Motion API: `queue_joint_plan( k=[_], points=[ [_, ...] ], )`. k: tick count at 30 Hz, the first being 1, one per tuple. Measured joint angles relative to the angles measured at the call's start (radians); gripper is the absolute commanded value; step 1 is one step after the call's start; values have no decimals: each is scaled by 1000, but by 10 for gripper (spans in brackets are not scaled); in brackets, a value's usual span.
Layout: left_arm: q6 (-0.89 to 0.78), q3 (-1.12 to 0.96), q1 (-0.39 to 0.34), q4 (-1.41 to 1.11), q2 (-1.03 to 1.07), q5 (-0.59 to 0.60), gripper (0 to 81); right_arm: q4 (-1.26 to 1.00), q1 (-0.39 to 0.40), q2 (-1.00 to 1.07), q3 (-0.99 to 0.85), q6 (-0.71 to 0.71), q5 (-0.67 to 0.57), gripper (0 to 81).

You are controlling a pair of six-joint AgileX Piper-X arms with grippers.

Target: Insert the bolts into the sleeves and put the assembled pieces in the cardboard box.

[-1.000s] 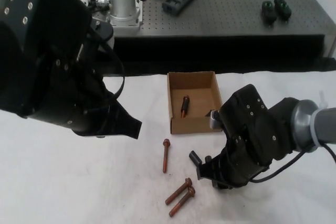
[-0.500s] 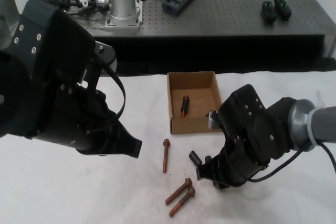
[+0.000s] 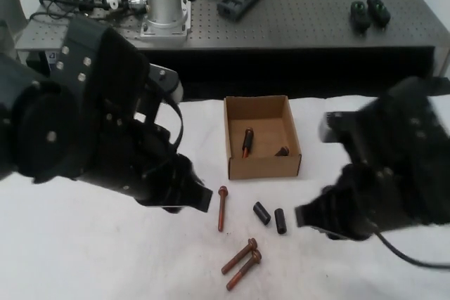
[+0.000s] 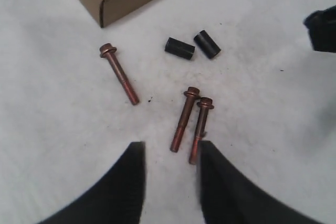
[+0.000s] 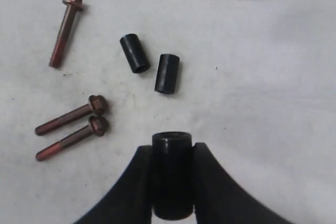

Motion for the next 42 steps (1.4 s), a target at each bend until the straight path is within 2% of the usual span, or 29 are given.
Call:
queue_joint_plan(
  k=[2,7,13,26,31,38,40,42],
  points=[
    [0,0,0,-37,38,23,342,17,0,-43,18,0,-15,10],
    [34,-12,0,-150,188,39,264,127,0,-212,85,0,-37,10],
    [43,-150,0,-150,387,-28,270,196,0,-320,114,0,-40,10],
    [23,-636,0,161,814,-95,270,198,0,-320,114,0,-40,10],
    [6,-721,0,250,875,-80,270,198,0,-320,114,0,-40,10],
    [-8,-731,0,336,885,-74,269,185,0,-320,114,0,-40,10],
    [-10,-733,0,343,885,-73,248,171,0,-320,114,0,-40,10],
    [-10,-733,0,343,885,-73,183,170,0,-320,114,0,-40,10]
  ],
)
